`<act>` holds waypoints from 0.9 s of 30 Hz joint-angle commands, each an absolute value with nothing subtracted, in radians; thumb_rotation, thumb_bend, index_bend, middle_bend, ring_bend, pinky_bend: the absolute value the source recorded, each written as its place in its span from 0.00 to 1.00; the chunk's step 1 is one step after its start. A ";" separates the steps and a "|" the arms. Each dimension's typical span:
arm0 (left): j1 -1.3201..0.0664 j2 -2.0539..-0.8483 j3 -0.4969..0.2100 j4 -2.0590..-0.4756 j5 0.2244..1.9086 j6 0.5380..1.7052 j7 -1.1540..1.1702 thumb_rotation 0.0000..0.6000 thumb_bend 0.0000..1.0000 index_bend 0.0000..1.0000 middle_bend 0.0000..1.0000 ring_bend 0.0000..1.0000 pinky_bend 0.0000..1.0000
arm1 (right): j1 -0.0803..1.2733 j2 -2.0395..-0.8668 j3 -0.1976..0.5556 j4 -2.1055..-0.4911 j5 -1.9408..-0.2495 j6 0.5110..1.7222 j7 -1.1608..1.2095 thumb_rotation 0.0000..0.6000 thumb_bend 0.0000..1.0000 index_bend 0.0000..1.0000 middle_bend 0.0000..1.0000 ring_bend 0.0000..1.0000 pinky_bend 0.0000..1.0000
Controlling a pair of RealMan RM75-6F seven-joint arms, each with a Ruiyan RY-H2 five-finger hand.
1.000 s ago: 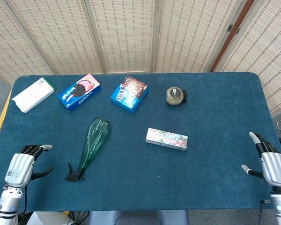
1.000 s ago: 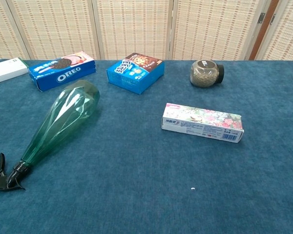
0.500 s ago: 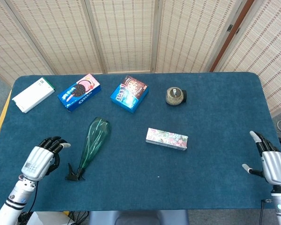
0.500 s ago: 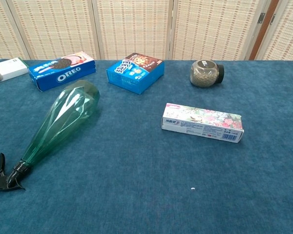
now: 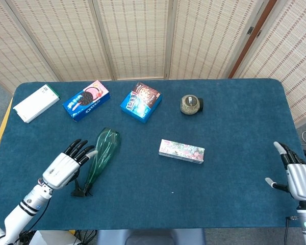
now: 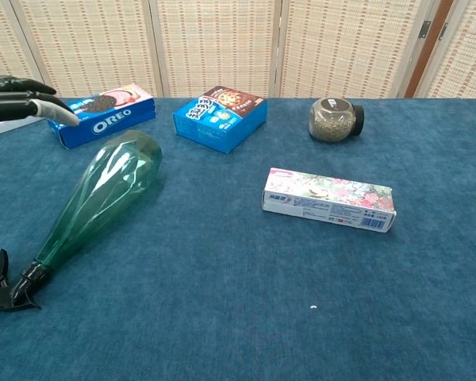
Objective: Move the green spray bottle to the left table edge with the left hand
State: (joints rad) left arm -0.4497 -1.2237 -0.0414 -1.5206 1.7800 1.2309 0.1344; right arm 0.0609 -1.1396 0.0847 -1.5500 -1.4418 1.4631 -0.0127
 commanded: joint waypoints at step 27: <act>-0.646 -1.264 -0.095 -1.611 1.559 0.942 0.267 1.00 1.00 0.08 0.10 0.00 0.00 | 0.050 -1.154 0.083 -1.505 -1.439 1.472 0.030 1.00 0.00 0.10 0.13 0.21 0.41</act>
